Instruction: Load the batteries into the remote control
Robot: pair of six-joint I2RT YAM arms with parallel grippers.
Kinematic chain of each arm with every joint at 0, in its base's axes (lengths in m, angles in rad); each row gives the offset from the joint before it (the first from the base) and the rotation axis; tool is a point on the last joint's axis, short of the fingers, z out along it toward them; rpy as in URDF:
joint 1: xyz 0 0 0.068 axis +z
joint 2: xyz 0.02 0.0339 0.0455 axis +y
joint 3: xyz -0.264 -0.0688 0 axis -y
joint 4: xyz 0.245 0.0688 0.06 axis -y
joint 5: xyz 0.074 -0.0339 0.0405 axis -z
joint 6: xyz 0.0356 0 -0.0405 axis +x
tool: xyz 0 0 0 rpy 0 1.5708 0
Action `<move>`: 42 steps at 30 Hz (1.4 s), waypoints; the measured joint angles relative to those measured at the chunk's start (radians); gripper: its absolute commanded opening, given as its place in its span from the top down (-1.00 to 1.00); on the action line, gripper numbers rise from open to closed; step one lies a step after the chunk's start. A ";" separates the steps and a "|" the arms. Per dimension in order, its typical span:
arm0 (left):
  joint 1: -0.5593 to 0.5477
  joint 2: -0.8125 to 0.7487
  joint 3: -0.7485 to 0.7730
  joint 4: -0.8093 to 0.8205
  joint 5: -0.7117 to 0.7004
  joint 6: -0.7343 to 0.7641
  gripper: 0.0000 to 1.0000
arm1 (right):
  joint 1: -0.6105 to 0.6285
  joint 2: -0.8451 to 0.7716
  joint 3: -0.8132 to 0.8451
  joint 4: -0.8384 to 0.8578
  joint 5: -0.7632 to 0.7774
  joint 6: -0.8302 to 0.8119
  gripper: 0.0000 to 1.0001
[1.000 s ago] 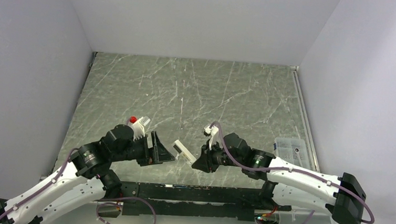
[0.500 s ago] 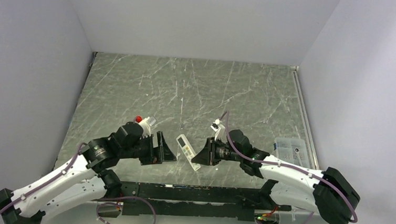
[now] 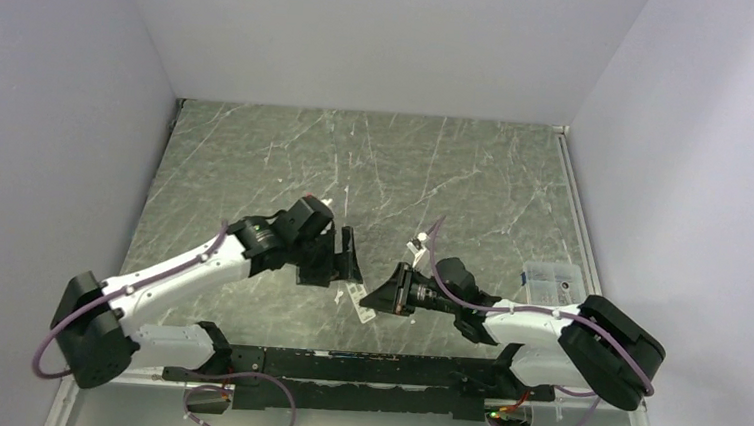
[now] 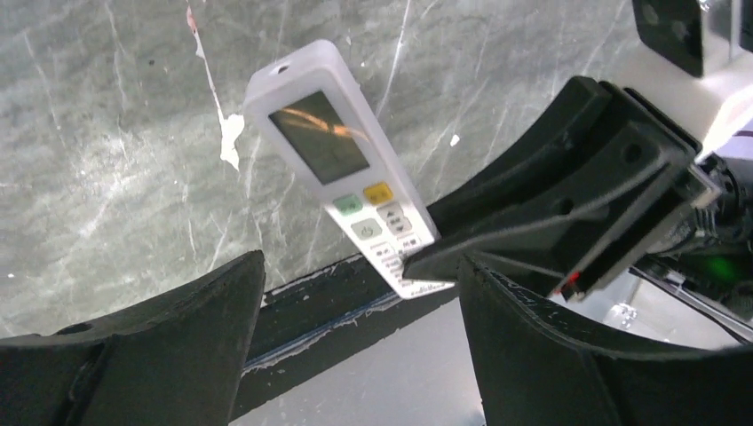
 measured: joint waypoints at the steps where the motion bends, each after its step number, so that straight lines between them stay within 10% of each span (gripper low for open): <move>1: 0.000 0.029 0.018 -0.002 -0.004 0.006 -0.68 | 0.000 0.006 -0.004 0.020 0.006 0.013 1.00; 42: -0.002 0.282 0.182 0.017 -0.050 0.013 -0.11 | 0.025 0.021 -0.067 0.212 0.232 0.109 1.00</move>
